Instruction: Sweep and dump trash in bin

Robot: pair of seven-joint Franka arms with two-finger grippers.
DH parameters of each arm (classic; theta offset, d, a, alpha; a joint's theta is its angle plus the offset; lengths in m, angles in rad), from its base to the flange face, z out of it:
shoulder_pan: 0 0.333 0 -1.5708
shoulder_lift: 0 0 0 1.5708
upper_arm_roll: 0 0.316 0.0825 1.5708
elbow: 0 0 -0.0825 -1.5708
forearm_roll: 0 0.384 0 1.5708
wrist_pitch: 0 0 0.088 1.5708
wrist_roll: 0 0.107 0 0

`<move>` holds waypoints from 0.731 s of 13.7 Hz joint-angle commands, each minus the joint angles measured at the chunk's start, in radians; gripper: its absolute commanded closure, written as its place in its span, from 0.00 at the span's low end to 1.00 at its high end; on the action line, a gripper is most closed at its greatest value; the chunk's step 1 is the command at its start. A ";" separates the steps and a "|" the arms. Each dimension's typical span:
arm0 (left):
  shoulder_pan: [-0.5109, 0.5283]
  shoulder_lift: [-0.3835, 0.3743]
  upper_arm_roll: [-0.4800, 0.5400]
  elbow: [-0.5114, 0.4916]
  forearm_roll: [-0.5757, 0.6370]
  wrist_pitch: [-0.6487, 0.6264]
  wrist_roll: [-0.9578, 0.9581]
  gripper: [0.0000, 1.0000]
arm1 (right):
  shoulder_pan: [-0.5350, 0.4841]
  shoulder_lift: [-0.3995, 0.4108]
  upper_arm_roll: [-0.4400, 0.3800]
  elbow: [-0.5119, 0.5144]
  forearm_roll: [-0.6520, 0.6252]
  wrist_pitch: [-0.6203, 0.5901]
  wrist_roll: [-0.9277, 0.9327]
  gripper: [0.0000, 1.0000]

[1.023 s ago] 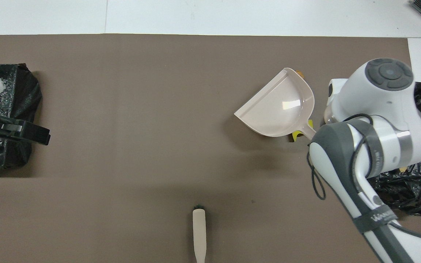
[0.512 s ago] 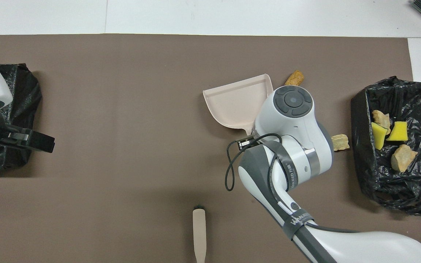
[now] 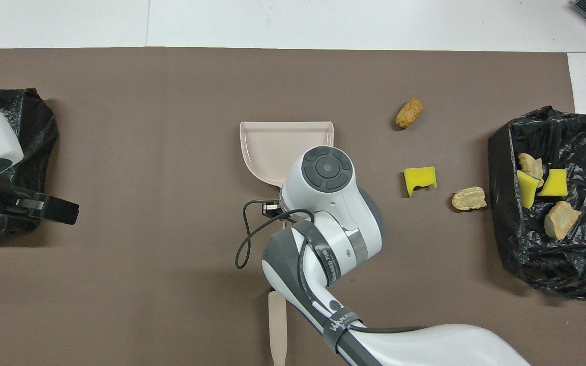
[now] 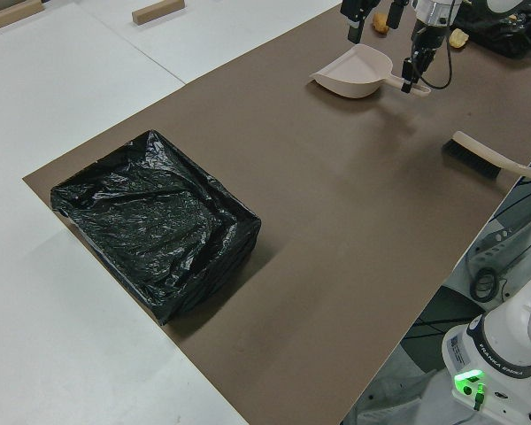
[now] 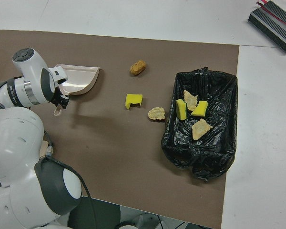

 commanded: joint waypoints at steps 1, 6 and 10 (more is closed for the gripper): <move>-0.002 -0.035 -0.001 -0.047 0.013 0.024 0.007 0.00 | 0.022 0.029 -0.004 0.054 0.041 -0.014 0.033 1.00; -0.002 -0.035 -0.001 -0.054 0.013 0.026 0.011 0.00 | 0.020 0.027 -0.004 0.045 0.021 -0.054 0.095 0.01; -0.004 -0.036 -0.011 -0.079 0.013 0.033 0.008 0.00 | 0.023 -0.006 -0.003 0.042 0.033 -0.143 0.095 0.00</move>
